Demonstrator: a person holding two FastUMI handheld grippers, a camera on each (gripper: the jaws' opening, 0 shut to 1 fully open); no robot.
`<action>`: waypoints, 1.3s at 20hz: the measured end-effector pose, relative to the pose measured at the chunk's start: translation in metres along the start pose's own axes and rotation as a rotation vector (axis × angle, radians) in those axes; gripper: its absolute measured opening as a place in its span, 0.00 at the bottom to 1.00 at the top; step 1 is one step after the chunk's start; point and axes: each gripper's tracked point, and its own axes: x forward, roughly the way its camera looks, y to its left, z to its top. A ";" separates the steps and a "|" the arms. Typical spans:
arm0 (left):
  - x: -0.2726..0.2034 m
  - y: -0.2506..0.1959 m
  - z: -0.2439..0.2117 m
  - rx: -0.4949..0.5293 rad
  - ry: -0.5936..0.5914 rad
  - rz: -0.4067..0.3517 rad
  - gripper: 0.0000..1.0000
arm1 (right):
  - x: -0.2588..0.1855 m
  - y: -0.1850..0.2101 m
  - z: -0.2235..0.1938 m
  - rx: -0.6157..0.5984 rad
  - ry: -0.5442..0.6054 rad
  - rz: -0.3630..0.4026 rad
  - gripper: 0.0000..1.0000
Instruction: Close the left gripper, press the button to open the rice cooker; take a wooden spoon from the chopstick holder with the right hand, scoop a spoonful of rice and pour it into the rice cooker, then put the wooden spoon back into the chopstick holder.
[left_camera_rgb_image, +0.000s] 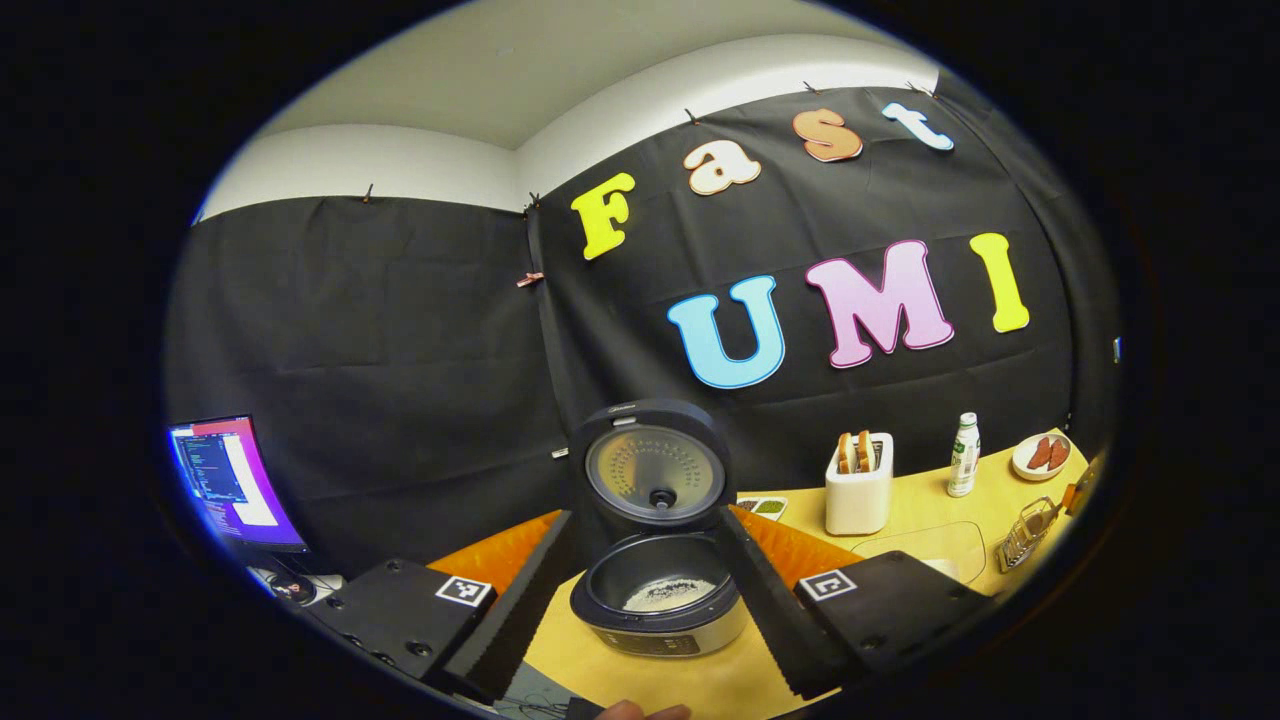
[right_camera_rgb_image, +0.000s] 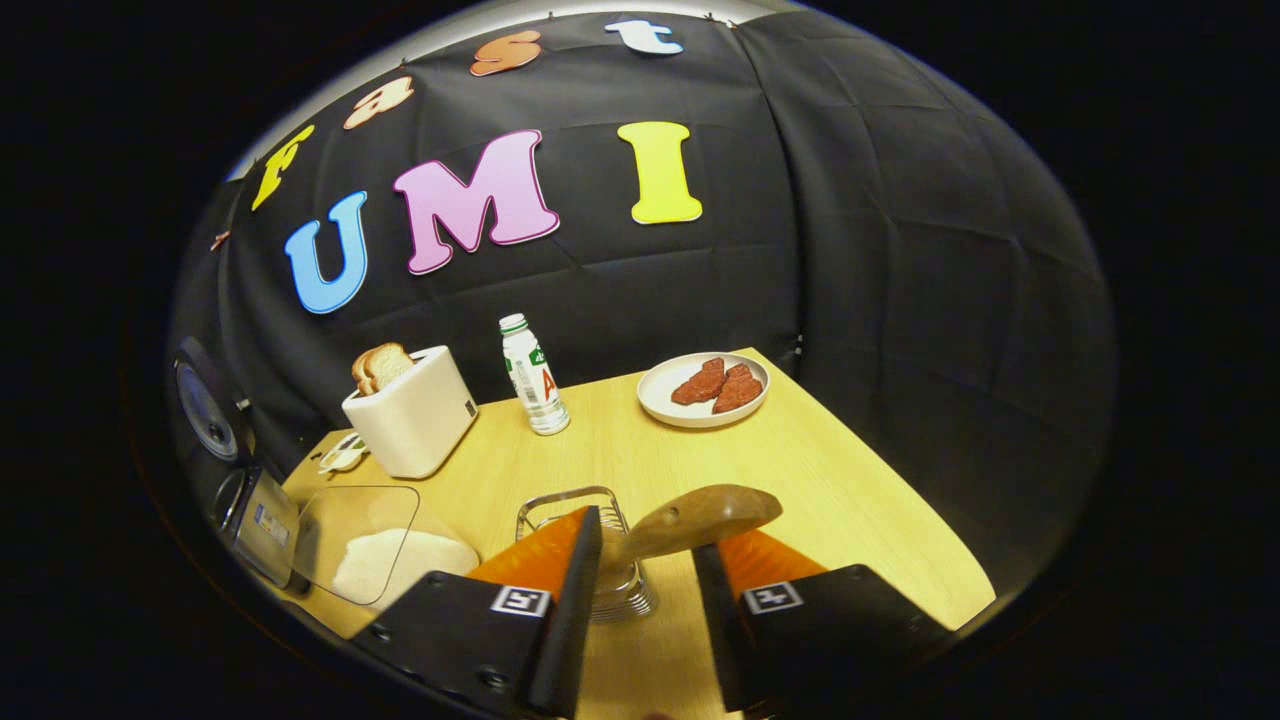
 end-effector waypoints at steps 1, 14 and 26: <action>0.001 0.002 -0.001 -0.001 0.003 0.002 0.96 | -0.002 0.006 -0.001 0.003 0.002 0.015 0.42; 0.009 0.025 -0.006 -0.012 -0.022 0.000 0.96 | -0.035 0.063 0.061 -0.061 -0.127 0.107 0.11; 0.041 0.073 -0.026 -0.064 -0.002 -0.002 0.96 | -0.061 0.226 0.072 -0.124 -0.188 0.332 0.11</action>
